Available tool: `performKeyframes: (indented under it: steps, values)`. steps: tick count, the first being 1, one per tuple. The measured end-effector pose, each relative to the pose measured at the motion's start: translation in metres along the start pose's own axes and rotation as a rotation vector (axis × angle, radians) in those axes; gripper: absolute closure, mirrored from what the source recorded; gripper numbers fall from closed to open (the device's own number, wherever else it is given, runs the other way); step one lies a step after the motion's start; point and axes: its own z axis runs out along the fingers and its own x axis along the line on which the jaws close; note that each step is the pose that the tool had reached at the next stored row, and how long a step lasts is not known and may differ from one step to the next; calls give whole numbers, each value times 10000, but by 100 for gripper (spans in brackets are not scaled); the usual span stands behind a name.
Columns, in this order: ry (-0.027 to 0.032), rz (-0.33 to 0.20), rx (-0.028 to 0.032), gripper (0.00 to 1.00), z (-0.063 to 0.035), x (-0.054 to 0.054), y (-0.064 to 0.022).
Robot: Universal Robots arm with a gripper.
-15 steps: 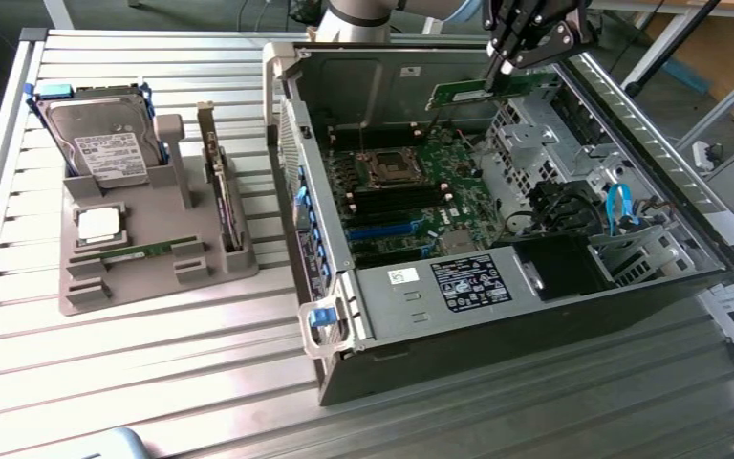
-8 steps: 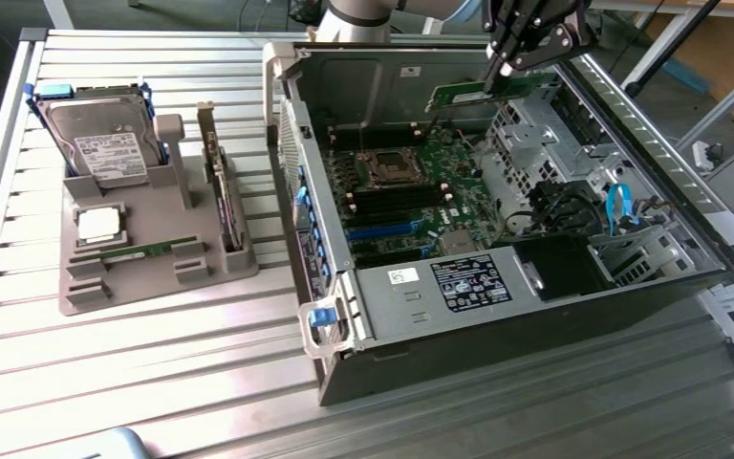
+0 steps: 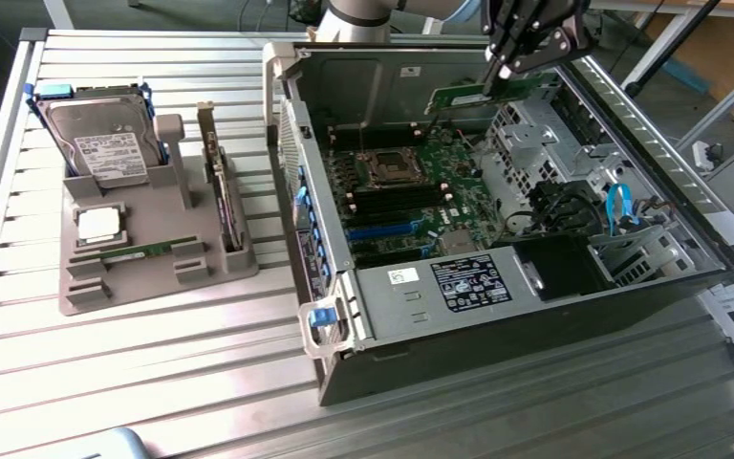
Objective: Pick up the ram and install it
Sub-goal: 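Insert the ram into the slot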
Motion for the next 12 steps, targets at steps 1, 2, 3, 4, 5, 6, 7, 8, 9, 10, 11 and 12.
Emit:
performKeyframes:
  steps: [1,2,3,4,5,6,7,8,9,10,11,12]
  values:
    - [-1,0,0,87,3,0,0]
    - [0,0,0,87,8,0,0]
    - [0,-1,0,87,12,1,0]
    - [-1,0,0,87,16,1,0]
    - [1,0,-1,87,20,1,0]
    - [0,0,0,87,24,1,0]
    - [0,0,0,87,27,1,0]
    - [1,0,0,87,28,1,0]
    - [1,0,-1,87,30,1,0]
    - [1,0,-1,87,32,1,0]
    - [0,0,0,87,36,1,0]
    - [0,0,0,87,40,2,-1]
